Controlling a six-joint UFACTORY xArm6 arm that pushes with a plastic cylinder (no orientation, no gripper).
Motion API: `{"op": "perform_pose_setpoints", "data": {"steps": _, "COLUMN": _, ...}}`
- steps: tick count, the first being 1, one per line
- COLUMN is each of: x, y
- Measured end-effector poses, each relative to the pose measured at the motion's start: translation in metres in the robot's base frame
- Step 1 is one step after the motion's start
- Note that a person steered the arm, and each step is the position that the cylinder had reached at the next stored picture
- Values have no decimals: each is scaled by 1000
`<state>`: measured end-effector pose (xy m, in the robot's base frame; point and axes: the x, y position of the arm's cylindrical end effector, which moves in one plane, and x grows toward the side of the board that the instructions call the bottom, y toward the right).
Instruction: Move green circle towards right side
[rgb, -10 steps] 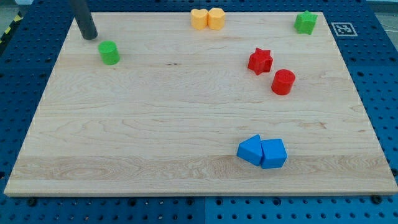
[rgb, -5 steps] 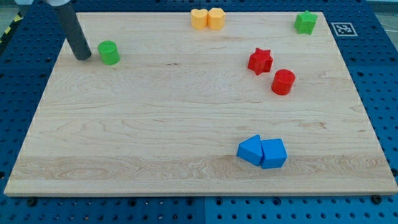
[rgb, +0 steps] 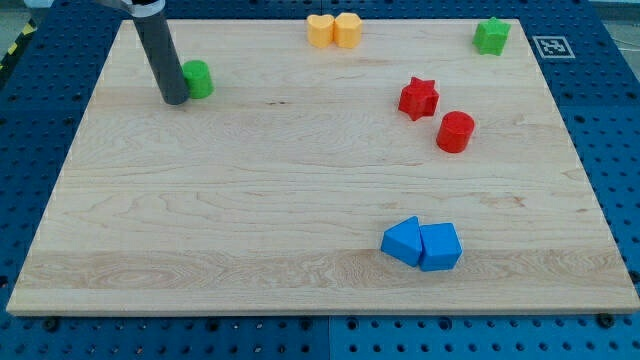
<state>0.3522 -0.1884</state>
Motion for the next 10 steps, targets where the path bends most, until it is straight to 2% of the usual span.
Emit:
{"op": "perform_pose_setpoints", "data": {"steps": 4, "x": 0, "y": 59}}
{"op": "perform_pose_setpoints", "data": {"steps": 6, "x": 36, "y": 51}}
{"op": "perform_pose_setpoints", "data": {"steps": 8, "x": 0, "y": 23}}
{"op": "perform_pose_setpoints", "data": {"steps": 10, "x": -1, "y": 61}}
